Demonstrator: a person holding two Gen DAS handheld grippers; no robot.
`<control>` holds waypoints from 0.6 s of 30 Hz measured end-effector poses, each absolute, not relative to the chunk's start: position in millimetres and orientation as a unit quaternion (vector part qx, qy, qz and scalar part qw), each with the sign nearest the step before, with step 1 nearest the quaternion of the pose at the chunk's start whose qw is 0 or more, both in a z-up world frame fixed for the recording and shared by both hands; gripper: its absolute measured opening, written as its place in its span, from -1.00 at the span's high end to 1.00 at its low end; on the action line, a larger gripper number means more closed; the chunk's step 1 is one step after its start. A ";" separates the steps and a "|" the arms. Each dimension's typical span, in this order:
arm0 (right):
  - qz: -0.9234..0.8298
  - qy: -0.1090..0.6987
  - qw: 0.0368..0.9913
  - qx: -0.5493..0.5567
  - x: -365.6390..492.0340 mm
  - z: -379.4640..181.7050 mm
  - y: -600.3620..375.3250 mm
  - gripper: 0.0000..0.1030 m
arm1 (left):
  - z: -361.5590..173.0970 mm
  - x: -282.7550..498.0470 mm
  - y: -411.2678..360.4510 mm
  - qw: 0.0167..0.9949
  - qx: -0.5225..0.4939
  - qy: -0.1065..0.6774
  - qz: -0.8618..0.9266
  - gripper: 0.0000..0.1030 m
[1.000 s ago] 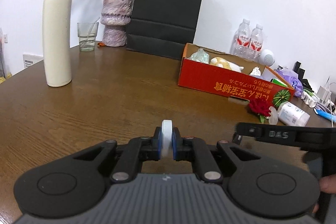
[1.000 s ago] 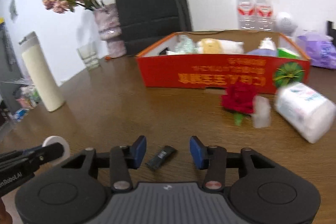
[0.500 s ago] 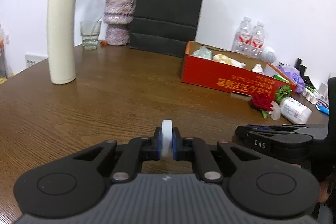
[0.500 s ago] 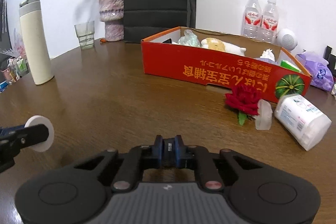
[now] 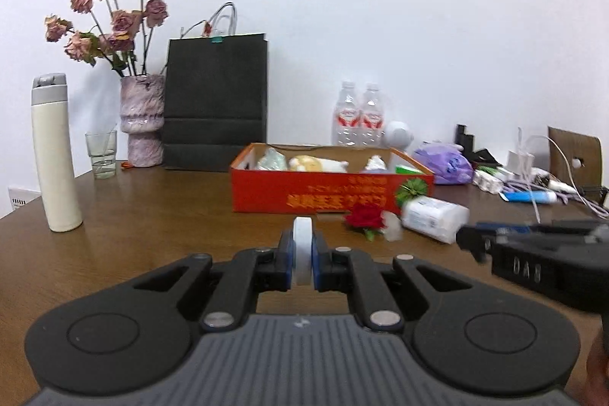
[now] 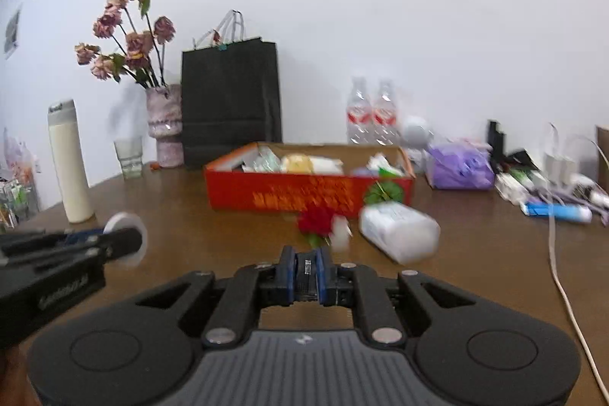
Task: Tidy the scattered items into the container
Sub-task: 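Carry the white disc and black item up over the box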
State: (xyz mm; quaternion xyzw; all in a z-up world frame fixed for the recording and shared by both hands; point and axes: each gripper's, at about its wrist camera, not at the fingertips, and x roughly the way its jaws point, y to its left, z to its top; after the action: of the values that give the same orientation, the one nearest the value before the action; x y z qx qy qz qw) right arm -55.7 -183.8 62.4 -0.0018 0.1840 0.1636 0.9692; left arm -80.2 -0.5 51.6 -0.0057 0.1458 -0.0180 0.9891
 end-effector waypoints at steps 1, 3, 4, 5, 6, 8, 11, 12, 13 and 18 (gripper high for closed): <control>0.162 0.187 0.969 0.004 -62.0 59.5 -187.3 0.80 | 49.2 -85.1 -4.3 0.989 -0.005 0.147 -0.018 0.80; 0.157 0.181 0.971 0.012 -77.5 55.6 -193.4 0.80 | 44.7 -99.5 -11.4 0.989 -0.001 0.145 -0.013 0.80; 0.157 0.174 0.972 0.014 -84.8 55.3 -195.4 0.80 | 43.6 -107.5 -13.8 0.990 0.001 0.141 -0.010 0.80; 0.157 0.166 0.973 0.016 -91.8 55.7 -197.3 0.80 | 42.5 -115.9 -16.1 0.991 0.001 0.135 -0.007 0.80; 0.156 0.157 0.975 0.016 -98.8 56.9 -199.0 0.80 | 41.8 -123.8 -17.9 0.992 0.002 0.130 -0.004 0.80; 0.158 0.144 0.977 0.014 -109.9 59.1 -200.1 0.80 | 42.5 -135.8 -19.6 0.992 -0.002 0.127 -0.003 0.80; 0.163 0.137 0.977 0.018 -120.7 62.2 -200.0 0.80 | 47.8 -141.9 -20.8 0.992 -0.007 0.124 -0.006 0.80; 0.165 0.134 0.977 0.019 -121.8 63.5 -199.4 0.80 | 50.6 -142.6 -21.2 0.993 -0.006 0.120 -0.005 0.80; 0.166 0.132 0.977 0.019 -123.2 64.7 -199.4 0.80 | 54.2 -142.6 -21.0 0.993 -0.005 0.117 -0.005 0.80; 0.173 0.134 0.975 0.033 -101.2 87.1 -203.2 0.80 | 86.6 -114.7 -15.3 0.994 -0.006 0.111 -0.022 0.80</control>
State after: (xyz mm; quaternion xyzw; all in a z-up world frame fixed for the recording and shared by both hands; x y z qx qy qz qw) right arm -101.2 -203.2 87.1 0.0329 0.1336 0.1734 0.9752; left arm -114.7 -15.3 86.6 -0.0060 0.1110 -0.0219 0.9936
